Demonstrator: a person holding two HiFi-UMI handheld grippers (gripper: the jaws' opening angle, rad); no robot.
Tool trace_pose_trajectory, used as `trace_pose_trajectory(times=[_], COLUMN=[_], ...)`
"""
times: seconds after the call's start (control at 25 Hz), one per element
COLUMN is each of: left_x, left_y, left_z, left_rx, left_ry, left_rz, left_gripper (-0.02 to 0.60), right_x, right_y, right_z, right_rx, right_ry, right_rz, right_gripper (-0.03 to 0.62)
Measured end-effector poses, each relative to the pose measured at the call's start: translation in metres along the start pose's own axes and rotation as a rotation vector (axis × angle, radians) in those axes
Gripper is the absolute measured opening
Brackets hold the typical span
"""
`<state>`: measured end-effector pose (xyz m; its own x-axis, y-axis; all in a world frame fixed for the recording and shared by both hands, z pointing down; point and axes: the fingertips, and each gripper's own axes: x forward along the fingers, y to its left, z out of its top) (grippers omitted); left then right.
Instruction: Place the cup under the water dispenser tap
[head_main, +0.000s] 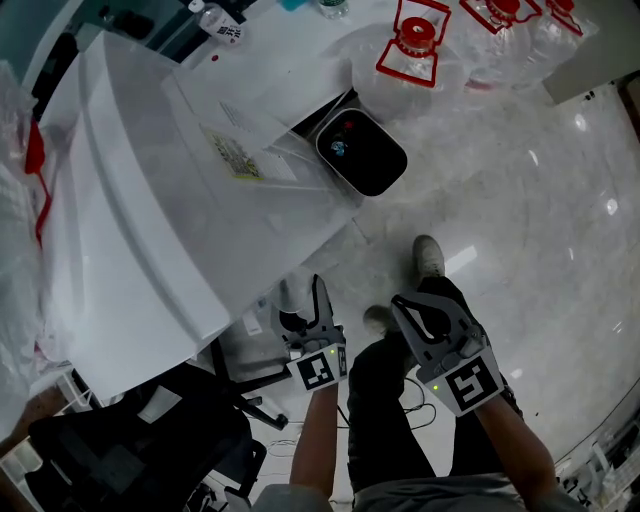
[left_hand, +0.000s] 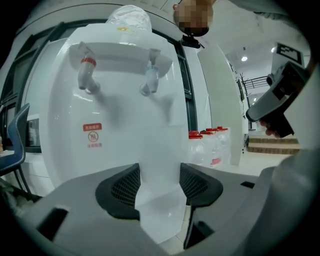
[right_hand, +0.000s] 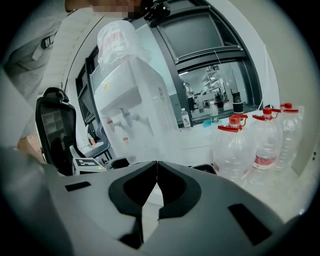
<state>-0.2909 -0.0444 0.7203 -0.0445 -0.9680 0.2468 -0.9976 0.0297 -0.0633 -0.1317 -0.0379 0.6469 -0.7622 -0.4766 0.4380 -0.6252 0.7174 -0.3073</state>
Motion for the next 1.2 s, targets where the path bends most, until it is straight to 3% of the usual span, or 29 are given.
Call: trace_pose_trajectory(times=[0.36,0.8,1.2], left_x=[0.022,0.04,0.043], left_y=[0.016,0.016,0.019], left_z=[-0.03,-0.055,-0.069], left_rx=[-0.023,-0.017,-0.058], left_ry=[0.0,0.007,0.051], left_rz=[0.074,0.098,0.148], left_gripper=[0.242,0.242,0.242], right_x=[0.02,0.034,0.031], right_y=[-0.018,-0.034,-0.047], right_z=[0.0,0.0,0.0], right_rx=[-0.067,-0.121,-0.092], right_ry=[-0.009,-0.024,-0.012], right_rz=[-0.008,0.005,-0.006], right_gripper=[0.012,0.012,0.011])
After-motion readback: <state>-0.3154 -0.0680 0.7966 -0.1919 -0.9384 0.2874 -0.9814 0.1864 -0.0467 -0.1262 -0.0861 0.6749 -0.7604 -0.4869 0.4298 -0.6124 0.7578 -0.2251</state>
